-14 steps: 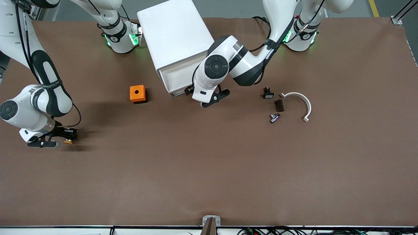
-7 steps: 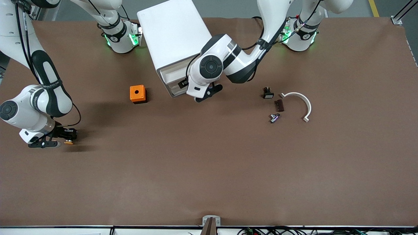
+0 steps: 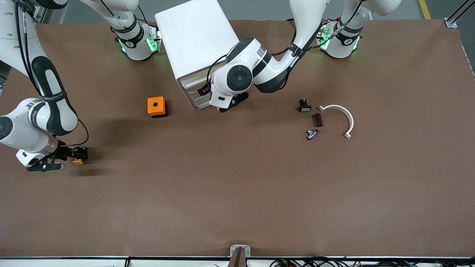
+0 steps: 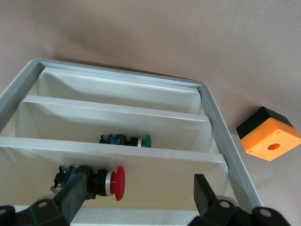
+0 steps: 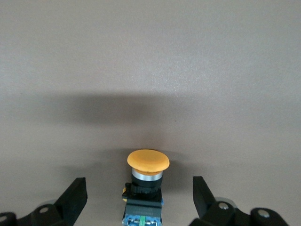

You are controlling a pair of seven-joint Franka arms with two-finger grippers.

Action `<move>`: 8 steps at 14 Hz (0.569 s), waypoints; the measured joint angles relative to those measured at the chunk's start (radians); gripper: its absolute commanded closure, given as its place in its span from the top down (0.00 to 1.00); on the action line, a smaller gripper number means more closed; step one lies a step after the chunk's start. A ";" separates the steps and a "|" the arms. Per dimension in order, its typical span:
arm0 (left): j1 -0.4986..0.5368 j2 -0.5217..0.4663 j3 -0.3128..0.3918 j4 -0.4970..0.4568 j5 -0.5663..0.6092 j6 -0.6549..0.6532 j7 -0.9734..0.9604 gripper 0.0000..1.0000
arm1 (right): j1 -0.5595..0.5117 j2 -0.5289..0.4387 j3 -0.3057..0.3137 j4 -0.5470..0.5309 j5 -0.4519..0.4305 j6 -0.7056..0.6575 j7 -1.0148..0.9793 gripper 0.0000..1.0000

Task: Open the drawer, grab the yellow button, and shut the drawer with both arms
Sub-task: 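Lower the button onto the table while the left gripper closes the drawer, then open the right gripper to release the button while the left gripper withdraws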

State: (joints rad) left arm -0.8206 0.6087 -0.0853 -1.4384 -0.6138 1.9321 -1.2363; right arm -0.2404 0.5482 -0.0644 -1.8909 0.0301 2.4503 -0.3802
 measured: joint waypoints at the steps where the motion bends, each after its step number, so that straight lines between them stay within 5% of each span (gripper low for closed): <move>1: 0.000 0.001 0.001 -0.002 -0.012 0.000 0.000 1.00 | 0.000 -0.002 0.001 0.027 0.000 -0.041 0.000 1.00; 8: -0.018 0.022 0.000 -0.004 -0.041 0.004 0.000 1.00 | 0.069 -0.188 0.009 0.101 0.000 -0.392 0.141 1.00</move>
State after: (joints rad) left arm -0.8387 0.6303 -0.0857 -1.4421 -0.6548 1.9359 -1.2363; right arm -0.1715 0.3598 -0.0558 -1.7902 0.0301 2.0587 -0.2394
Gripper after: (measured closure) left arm 0.000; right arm 0.000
